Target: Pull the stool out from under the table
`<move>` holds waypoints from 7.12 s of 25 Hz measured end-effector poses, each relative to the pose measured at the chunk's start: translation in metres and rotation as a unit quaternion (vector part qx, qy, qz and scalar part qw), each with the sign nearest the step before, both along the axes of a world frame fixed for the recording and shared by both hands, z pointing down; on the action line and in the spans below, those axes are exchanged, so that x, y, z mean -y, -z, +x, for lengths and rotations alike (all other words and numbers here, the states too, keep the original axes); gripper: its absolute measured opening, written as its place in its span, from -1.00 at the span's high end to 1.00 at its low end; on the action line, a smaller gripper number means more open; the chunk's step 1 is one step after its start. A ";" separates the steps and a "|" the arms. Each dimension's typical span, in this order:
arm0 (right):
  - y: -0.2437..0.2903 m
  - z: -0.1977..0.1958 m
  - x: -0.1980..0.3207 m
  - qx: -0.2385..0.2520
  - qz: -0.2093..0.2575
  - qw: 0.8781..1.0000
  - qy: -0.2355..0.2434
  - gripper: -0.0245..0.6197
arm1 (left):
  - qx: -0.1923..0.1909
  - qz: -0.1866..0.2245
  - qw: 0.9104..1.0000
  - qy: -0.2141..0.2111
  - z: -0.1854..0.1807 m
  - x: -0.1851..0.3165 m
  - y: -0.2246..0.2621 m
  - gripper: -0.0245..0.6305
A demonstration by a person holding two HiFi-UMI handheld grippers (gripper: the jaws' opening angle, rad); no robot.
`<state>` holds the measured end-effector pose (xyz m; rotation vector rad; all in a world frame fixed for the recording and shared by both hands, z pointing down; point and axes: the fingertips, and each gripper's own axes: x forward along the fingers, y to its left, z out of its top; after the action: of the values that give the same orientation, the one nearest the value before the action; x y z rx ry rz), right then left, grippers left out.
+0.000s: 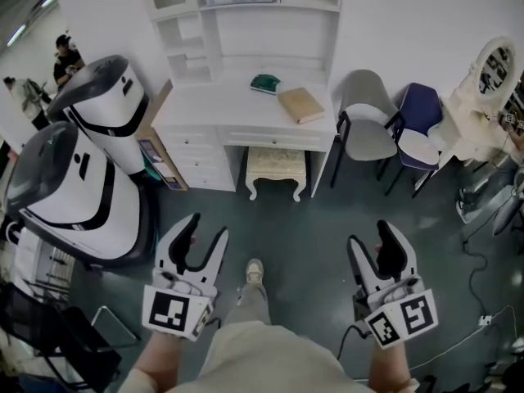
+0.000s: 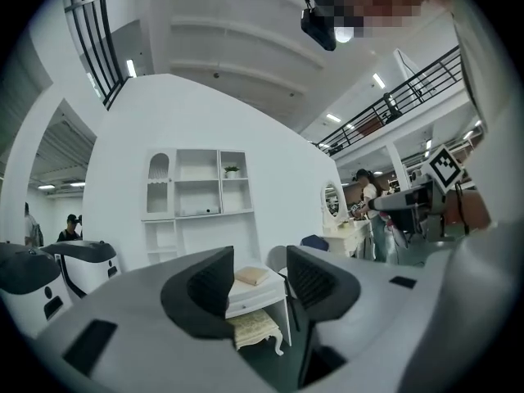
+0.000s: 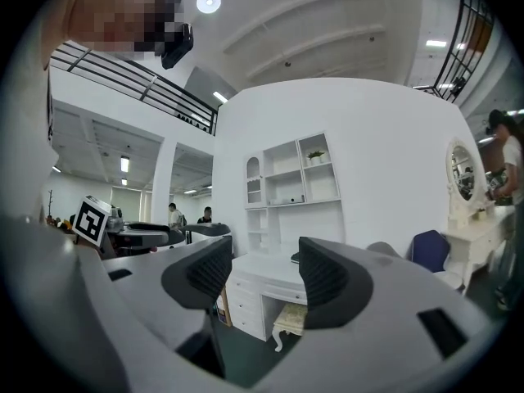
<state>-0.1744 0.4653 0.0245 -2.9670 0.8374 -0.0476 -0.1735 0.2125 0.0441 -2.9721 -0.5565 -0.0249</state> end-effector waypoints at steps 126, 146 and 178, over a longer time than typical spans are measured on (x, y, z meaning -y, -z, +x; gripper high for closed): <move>-0.836 0.720 0.028 0.370 0.116 0.922 0.010 -0.50 | 0.409 -0.261 0.873 -0.057 0.717 0.038 -0.826 -0.57; -0.806 0.600 0.105 0.431 0.063 0.896 0.093 -0.50 | 0.440 -0.310 0.841 0.048 0.542 0.112 -0.804 -0.57; -0.691 0.319 0.511 0.423 -0.116 0.767 0.468 -0.50 | 0.270 -0.457 0.744 0.405 0.081 0.381 -0.677 -0.57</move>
<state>0.1443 -0.0457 0.7151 -1.8881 1.9994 -1.4406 -0.0925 -0.1684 0.7210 -3.8165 1.1107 -0.9706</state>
